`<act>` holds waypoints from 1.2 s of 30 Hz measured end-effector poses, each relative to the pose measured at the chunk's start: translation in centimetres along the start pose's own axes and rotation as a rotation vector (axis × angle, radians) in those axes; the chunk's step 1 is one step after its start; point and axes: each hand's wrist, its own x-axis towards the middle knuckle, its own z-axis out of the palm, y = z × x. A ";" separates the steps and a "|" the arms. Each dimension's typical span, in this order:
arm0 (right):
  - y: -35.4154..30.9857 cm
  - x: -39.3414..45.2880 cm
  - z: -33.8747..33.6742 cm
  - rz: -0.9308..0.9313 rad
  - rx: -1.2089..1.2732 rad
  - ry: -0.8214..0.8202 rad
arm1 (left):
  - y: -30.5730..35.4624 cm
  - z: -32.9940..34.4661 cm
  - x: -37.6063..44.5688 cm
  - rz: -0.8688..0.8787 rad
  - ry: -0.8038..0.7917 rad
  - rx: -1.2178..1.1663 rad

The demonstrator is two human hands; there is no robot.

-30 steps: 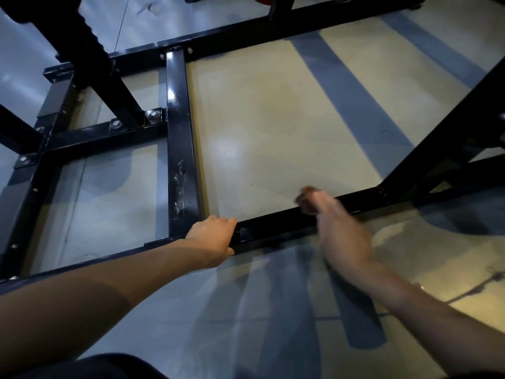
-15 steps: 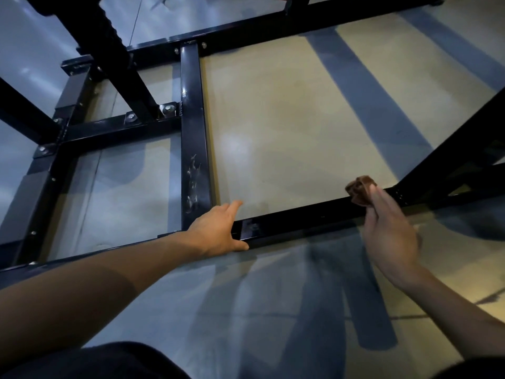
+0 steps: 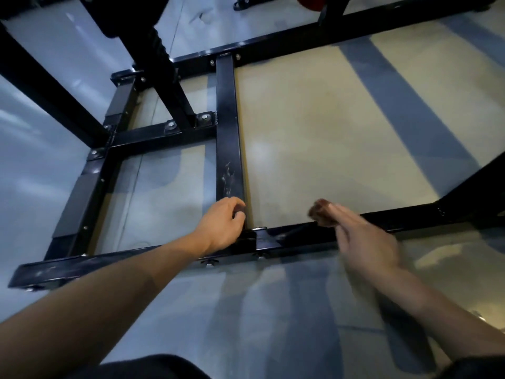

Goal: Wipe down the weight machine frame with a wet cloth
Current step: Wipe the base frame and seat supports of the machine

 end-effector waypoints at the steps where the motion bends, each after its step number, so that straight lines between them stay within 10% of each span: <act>1: 1.4 0.9 -1.5 0.135 0.083 0.002 | 0.2 -0.5 0.1 -0.034 0.026 -0.035; 6: -0.2 8.8 -8.0 0.723 1.435 -0.164 | 3.5 -5.4 1.1 -0.104 0.072 -0.200; 10: -6.6 13.7 -14.2 0.581 1.950 -0.646 | 9.0 -10.9 3.5 -0.247 0.005 -0.607; 21: -16.4 16.3 -22.5 0.461 1.528 -0.378 | 18.2 -15.8 6.2 -0.250 0.051 -1.169; 27: -13.2 16.8 -20.8 0.376 1.517 -0.454 | 16.3 -15.7 7.0 -0.174 -0.111 -1.087; 36: -10.4 16.8 -20.6 0.216 1.300 -0.532 | 17.6 -14.3 8.7 -0.085 0.097 -1.078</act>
